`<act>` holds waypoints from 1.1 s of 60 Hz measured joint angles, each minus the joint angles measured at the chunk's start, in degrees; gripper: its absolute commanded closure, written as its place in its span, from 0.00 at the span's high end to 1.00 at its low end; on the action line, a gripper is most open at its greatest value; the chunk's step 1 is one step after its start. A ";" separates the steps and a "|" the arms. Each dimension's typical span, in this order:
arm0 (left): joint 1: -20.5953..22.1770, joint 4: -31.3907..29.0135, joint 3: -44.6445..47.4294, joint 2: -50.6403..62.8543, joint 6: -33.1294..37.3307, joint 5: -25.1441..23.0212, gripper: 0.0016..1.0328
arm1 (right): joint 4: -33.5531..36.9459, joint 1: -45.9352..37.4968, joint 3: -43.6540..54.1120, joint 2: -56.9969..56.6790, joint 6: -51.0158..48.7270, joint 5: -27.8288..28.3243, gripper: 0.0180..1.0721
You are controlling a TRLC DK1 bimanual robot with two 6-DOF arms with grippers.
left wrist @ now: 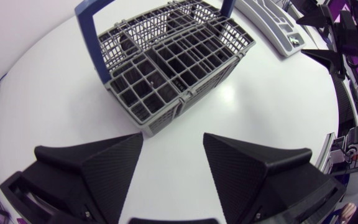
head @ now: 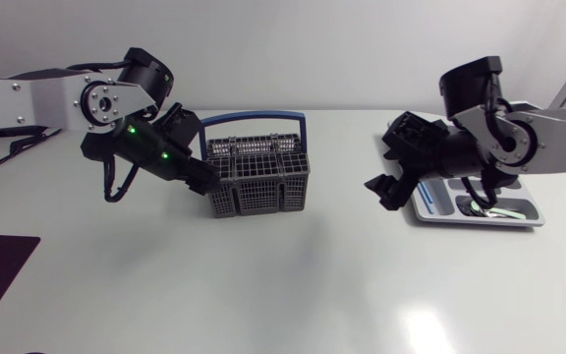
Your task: Unload the cutlery basket into the drawer organizer.
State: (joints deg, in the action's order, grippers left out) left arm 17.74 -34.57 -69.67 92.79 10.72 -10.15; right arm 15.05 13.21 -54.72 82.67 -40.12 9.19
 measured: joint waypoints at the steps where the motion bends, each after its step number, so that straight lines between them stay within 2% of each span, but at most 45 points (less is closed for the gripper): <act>1: -0.11 0.00 0.07 -0.02 0.00 0.00 0.67 | 0.02 0.44 -0.33 0.44 0.48 0.04 0.87; 13: -1.53 0.76 1.29 -0.17 0.98 0.00 0.67 | 0.22 4.76 -4.76 6.10 6.14 0.92 0.87; 31: -2.84 2.05 2.25 -0.17 1.33 0.00 0.67 | 0.15 6.23 -11.47 14.27 12.22 1.25 0.86; 42: -3.98 3.10 2.36 -0.17 1.53 0.00 0.67 | 0.15 6.80 -14.25 18.47 14.34 1.22 0.62; 47: -4.31 3.43 2.51 -0.15 1.77 0.02 0.67 | 0.13 6.95 -15.58 19.69 14.80 1.18 0.47; 51: -4.52 3.72 2.51 0.07 1.90 0.02 0.67 | 0.13 6.95 -16.98 20.61 15.19 1.01 0.41; 66: -5.01 5.53 2.51 1.60 2.05 0.02 0.67 | 0.00 6.95 -20.90 23.96 16.81 0.31 0.40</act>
State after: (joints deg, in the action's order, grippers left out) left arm 12.73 -29.04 -67.16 94.39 12.78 -10.13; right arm 15.05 20.16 -75.61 106.63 -23.31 9.50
